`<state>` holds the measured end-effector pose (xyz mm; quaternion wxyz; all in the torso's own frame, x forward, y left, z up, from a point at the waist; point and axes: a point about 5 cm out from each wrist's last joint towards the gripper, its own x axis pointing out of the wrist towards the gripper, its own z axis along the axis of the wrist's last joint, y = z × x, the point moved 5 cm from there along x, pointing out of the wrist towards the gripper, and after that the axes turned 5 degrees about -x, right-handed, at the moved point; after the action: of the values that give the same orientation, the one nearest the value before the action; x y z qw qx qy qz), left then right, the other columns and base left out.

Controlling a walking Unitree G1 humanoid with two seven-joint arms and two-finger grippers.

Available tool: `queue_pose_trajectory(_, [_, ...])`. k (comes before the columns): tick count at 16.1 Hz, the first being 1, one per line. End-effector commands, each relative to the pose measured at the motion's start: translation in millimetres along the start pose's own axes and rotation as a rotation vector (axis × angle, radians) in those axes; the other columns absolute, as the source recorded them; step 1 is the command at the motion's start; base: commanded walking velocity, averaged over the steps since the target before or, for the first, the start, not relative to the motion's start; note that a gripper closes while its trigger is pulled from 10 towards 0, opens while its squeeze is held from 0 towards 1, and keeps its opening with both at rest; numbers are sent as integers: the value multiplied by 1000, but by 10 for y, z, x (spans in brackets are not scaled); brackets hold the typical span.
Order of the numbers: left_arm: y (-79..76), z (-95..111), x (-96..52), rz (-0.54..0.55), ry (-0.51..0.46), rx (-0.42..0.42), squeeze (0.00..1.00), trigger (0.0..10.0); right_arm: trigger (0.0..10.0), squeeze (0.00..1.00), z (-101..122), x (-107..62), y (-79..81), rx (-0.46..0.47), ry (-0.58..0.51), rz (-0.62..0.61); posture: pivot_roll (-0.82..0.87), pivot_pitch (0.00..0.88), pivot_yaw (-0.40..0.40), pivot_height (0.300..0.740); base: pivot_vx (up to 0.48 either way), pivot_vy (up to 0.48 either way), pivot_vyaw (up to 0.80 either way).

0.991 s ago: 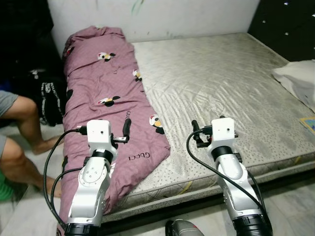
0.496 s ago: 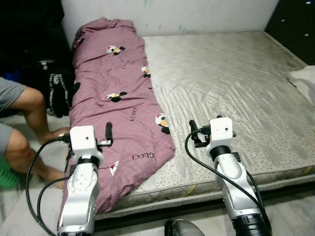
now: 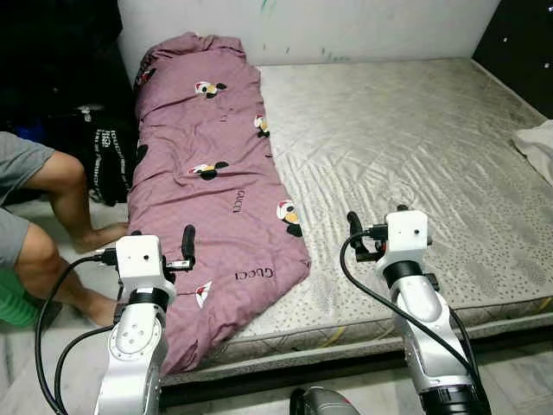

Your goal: Clean up the room

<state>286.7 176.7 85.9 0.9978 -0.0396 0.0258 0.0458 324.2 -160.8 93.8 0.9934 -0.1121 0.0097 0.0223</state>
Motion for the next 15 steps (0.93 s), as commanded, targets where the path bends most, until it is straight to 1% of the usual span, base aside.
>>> queue_pose_trajectory(1, [-12, 46, -3, -12, -16, 3, 0, 10000, 10000, 0, 49, -1, -38, 4, -22, -8, -17, 0, -16, 740, 0, 0, 0])
queue_pose_trajectory(3, [-29, 43, 15, -18, -8, -3, 0, 10000, 10000, 0, 51, -1, -23, 5, -25, -3, -17, 0, -14, 740, 0, 0, 0])
queue_pose_trajectory(7, [-85, 70, 38, -32, -12, -15, 0, 10000, 10000, 0, 50, -11, -4, 7, -31, 5, -18, 0, -15, 691, 0, 0, 0])
queue_pose_trajectory(10, [-90, 69, 40, -31, -9, -17, 0, 10000, 10000, 0, 58, -8, 7, 8, -35, 10, -18, 0, -16, 656, 0, 0, 0])
queue_pose_trajectory(11, [-93, 69, 42, -30, -9, -17, 0, 10000, 10000, 0, 60, -7, 9, 8, -36, 11, -19, 0, -15, 636, 0, 0, 0])
queue_pose_trajectory(13, [-98, 79, 53, -26, -13, -17, 0, 10000, 10000, 0, 61, -5, 9, 8, -37, 11, -18, 0, -15, 611, 0, 0, 0])
queue_pose_trajectory(15, [-84, 83, 71, -7, -10, -17, 0, 10000, 10000, 0, 60, -3, 11, 4, -36, 12, -19, 0, -15, 607, 0, 0, 0])
